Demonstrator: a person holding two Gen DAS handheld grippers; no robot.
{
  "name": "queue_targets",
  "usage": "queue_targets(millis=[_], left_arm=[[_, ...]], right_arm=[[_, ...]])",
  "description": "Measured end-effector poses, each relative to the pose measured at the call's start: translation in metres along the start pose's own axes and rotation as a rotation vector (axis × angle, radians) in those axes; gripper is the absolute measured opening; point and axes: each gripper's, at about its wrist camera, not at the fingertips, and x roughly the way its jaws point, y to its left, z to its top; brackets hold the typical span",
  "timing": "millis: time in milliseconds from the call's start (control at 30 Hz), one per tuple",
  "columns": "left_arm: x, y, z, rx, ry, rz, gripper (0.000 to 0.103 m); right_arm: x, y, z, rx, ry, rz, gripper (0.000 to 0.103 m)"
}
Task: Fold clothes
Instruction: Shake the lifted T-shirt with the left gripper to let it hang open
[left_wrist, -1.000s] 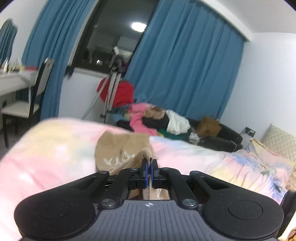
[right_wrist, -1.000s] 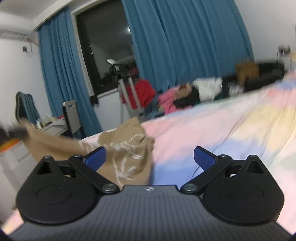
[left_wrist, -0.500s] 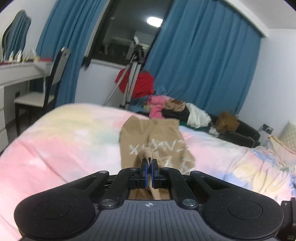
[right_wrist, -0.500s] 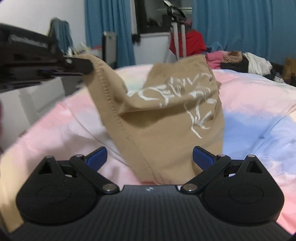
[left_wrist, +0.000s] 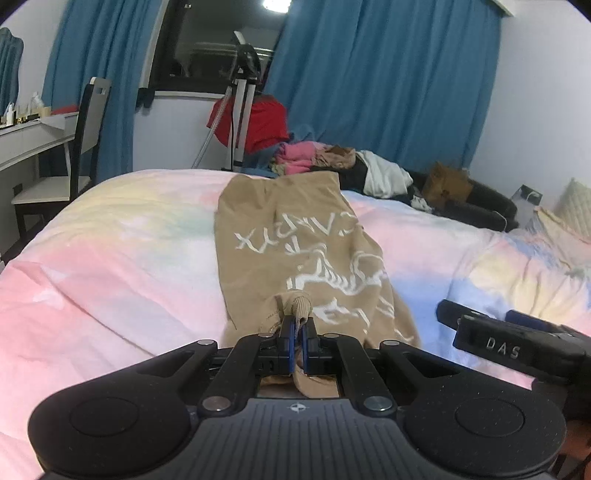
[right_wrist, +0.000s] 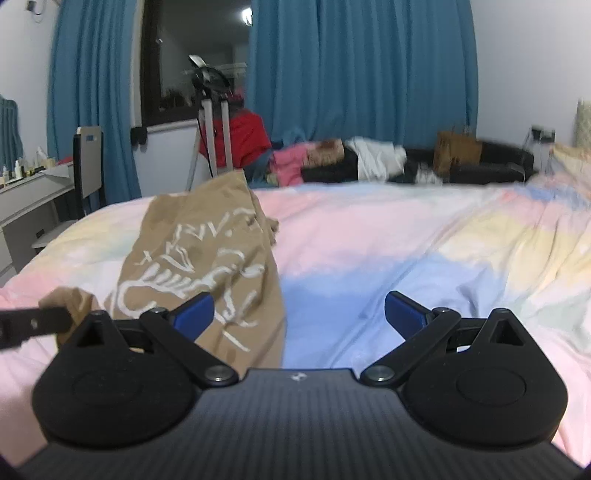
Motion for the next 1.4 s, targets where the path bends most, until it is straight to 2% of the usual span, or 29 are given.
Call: queue_targets(millis=[67,133,200,267,400,467,533,667,800,900,1000,1133,1300,1400], left_arm=[[-0.001,0.000,-0.001,-0.018,-0.002,-0.003,0.004],[-0.006,0.006,0.002,-0.079,-0.019,-0.018,0.004],[-0.011,0.014,0.006,-0.151,-0.043,-0.038,0.004],[-0.020,0.021,0.008,-0.202,-0.076,-0.053,0.004],[-0.035,0.038,0.014,-0.317,-0.137,-0.106,0.004],[-0.041,0.045,0.016,-0.369,-0.169,-0.138,0.004],[-0.044,0.048,0.019,-0.389,-0.181,-0.130,0.004],[-0.044,0.042,0.018,-0.363,-0.160,-0.126,0.004],[-0.041,0.029,0.017,-0.312,-0.145,-0.144,0.004],[-0.039,0.026,0.014,-0.305,-0.135,-0.157,0.004],[-0.036,0.028,0.012,-0.322,-0.126,-0.164,0.004],[-0.034,0.034,0.012,-0.368,-0.122,-0.180,0.004],[-0.031,0.040,0.012,-0.426,-0.117,-0.228,0.004],[-0.030,0.041,0.012,-0.445,-0.124,-0.256,0.004]], right_arm=[[-0.002,-0.004,-0.001,0.021,0.050,0.100,0.101],[-0.007,-0.003,-0.003,0.018,0.094,0.201,0.101],[-0.017,0.010,-0.007,-0.054,0.102,0.270,0.101],[-0.023,0.026,-0.012,-0.133,0.103,0.300,0.101],[-0.012,0.047,-0.022,-0.220,0.144,0.295,0.101],[-0.003,0.043,-0.022,-0.190,0.163,0.256,0.101],[0.002,0.037,-0.019,-0.159,0.160,0.213,0.101],[-0.002,0.021,-0.012,-0.090,0.091,0.119,0.101],[-0.010,0.015,-0.006,-0.083,0.011,0.054,0.101],[-0.004,0.013,-0.006,-0.064,0.035,0.088,0.101],[0.002,0.019,-0.011,-0.072,0.099,0.164,0.101],[0.002,0.044,-0.021,-0.189,0.129,0.264,0.101],[-0.008,0.072,-0.021,-0.321,0.032,0.283,0.101],[-0.006,0.085,-0.017,-0.375,-0.035,0.222,0.101]])
